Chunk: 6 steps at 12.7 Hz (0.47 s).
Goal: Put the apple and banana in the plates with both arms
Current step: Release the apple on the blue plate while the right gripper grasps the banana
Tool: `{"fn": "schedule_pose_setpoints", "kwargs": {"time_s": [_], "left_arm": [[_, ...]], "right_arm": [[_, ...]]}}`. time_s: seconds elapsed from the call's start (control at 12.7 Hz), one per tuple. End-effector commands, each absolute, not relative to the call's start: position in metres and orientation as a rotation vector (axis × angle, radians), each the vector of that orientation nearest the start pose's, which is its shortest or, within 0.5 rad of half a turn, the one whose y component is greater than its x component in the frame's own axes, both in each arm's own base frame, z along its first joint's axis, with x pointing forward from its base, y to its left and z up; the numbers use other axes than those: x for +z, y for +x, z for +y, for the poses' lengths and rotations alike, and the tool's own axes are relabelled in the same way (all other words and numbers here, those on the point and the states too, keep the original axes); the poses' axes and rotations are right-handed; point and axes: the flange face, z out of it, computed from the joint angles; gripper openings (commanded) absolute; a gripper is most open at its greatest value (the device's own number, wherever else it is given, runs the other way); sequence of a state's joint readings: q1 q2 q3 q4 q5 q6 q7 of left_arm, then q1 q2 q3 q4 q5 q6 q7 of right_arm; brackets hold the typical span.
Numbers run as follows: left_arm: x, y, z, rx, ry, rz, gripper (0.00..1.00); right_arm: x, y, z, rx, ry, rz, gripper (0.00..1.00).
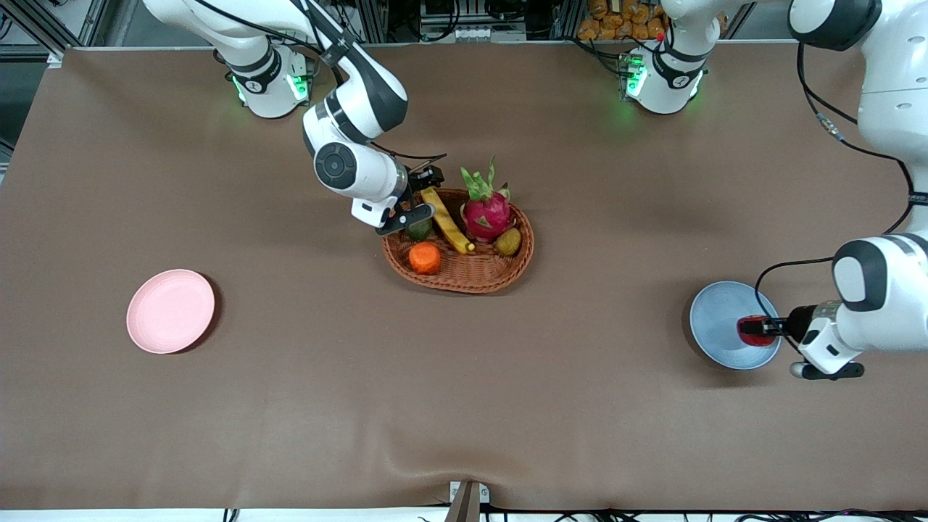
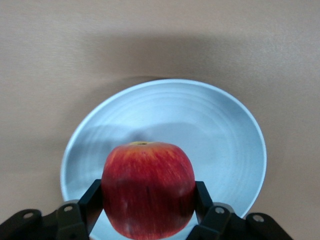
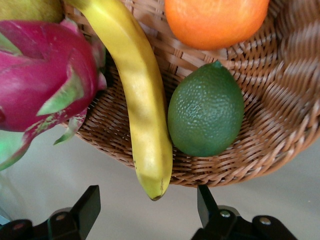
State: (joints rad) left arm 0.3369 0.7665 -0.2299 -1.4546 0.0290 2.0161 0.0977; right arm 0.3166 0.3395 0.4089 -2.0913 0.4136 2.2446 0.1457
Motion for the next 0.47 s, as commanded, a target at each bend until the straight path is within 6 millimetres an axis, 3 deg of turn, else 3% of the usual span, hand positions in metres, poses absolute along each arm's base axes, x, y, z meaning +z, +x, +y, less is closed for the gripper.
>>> {"fn": "schedule_pose_setpoints", "kwargs": {"time_s": [0.0, 0.16, 0.24, 0.39], "left_arm": [[0.227, 0.696, 0.100, 0.264, -3.320, -0.093, 0.99], [0.242, 0.698, 0.104, 0.227, -3.315, -0.087, 1.00], [0.265, 0.700, 0.108, 0.180, -3.304, -0.086, 1.00], [0.324, 0.699, 0.098, 0.110, -3.286, -0.070, 1.00]], "right_arm": [[0.251, 0.411, 0.393, 0.508, -2.759, -0.343, 0.80], [0.239, 0.409, 0.397, 0.502, -2.761, -0.328, 0.80], [0.238, 0.407, 0.399, 0.505, -2.761, -0.333, 0.80], [0.238, 0.406, 0.400, 0.501, -2.761, -0.332, 0.75]]}}
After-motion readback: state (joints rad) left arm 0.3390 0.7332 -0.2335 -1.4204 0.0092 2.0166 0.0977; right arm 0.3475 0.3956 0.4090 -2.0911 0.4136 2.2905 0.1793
